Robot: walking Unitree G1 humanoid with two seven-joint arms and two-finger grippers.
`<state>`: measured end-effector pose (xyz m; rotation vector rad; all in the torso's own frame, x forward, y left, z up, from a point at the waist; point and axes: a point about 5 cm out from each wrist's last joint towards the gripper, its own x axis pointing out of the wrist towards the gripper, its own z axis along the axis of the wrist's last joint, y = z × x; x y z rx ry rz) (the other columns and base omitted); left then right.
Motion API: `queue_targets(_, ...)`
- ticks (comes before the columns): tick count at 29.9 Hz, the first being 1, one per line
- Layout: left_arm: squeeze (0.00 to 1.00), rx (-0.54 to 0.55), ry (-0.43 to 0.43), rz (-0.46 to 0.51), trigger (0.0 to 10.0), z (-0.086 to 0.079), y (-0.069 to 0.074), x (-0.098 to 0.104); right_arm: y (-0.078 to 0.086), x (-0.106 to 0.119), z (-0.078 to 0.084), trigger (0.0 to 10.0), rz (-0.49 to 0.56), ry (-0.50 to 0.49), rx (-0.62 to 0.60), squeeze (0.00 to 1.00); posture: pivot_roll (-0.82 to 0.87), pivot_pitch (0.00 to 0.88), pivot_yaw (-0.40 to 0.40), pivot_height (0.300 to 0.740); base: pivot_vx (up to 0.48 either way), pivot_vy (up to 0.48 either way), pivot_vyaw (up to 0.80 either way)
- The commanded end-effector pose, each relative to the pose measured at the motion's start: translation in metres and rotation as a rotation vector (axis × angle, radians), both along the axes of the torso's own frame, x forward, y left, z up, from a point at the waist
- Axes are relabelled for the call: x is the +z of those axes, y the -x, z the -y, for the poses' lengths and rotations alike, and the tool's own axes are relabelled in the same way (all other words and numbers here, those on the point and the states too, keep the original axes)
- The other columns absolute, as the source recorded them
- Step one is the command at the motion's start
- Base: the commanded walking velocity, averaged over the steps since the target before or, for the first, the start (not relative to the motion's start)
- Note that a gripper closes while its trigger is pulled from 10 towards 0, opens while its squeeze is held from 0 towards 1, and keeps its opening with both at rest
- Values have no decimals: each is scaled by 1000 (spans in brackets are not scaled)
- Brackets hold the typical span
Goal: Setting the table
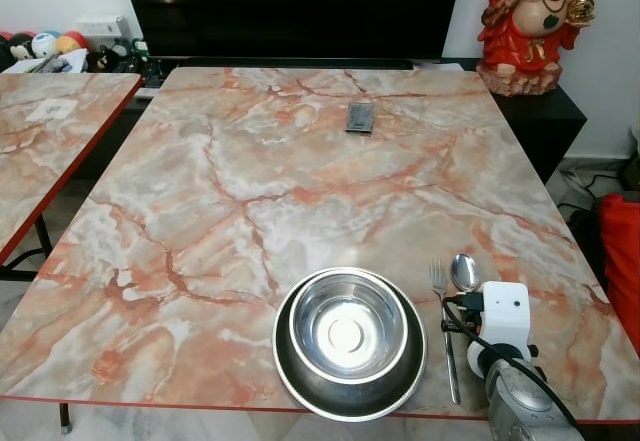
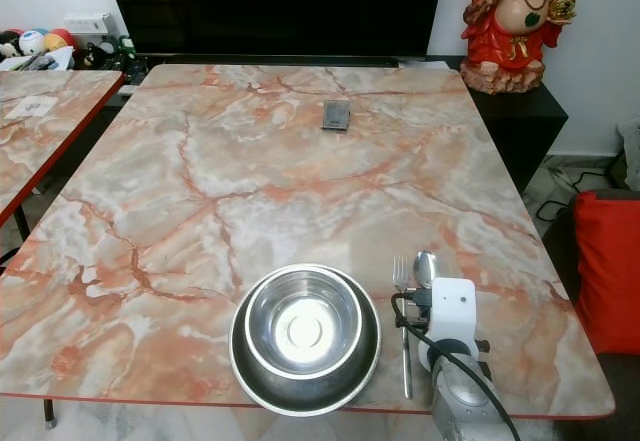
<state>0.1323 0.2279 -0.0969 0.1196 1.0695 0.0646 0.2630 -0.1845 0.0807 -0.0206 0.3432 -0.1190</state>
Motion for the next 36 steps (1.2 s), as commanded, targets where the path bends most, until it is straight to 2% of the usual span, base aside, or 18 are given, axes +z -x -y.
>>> queue_targets(1,0,-6,-12,-32,10000,-4,8,-2,2,-4,0,10000,-27,4,2,435,-40,119,13,740,0,0,0)
queue_targets(8,0,-6,-14,-32,10000,-4,7,-2,1,-4,-1,10000,-29,2,5,420,-40,119,13,740,0,0,0)
queue_targets(10,0,-6,-14,-32,10000,-4,7,-2,1,-3,-1,10000,-28,1,6,490,-40,119,13,740,0,0,0)
queue_targets(12,0,-6,-14,-32,10000,-4,7,-2,1,-3,-1,10000,-28,1,6,490,-40,119,13,740,0,0,0)
queue_targets(13,0,-7,-14,-32,10000,-4,7,-2,1,-3,-1,10000,-28,1,6,553,-40,119,13,740,0,0,0)
queue_targets(17,0,-7,-14,-31,10000,-4,7,-2,1,-3,-1,10000,-27,0,6,549,-40,119,13,740,0,0,0)
queue_targets(18,0,-7,-15,-31,10000,-4,7,-2,1,-3,-1,10000,-28,-1,7,718,-40,119,13,740,0,0,0)
queue_targets(19,0,-7,-15,-31,10000,-4,7,-2,1,-3,-1,10000,-29,0,7,718,-40,119,13,740,0,0,0)
queue_targets(20,0,-7,-15,-31,10000,-4,7,-2,2,-3,-1,10000,-29,0,7,788,-40,120,13,740,0,0,0)
queue_targets(24,0,-7,-15,-32,10000,-4,8,-2,2,-3,-1,10000,-28,1,6,765,-40,120,13,740,0,0,0)
queue_targets(25,0,-7,-15,-32,10000,-4,8,-2,2,-3,-1,10000,-27,2,5,718,-40,120,13,740,0,0,0)
queue_targets(26,0,-7,-15,-32,10000,-4,8,-2,2,-2,-1,10000,-26,2,4,584,-40,120,13,740,0,0,0)
queue_targets(27,0,-6,-15,-32,10000,-4,8,-2,1,-2,-1,10000,-24,3,3,224,-40,120,13,740,0,0,0)
queue_targets(28,0,-6,-15,-32,10000,-4,8,-2,1,-2,-1,10000,-23,4,2,224,-40,120,13,740,0,0,0)
queue_targets(29,0,-6,-15,-32,10000,-4,8,-2,1,-2,-1,10000,-22,4,2,0,-40,120,13,740,0,0,0)
queue_targets(36,0,-7,-14,-31,10000,-4,7,-2,0,-1,-2,10000,-17,3,5,0,-39,120,14,740,0,0,0)
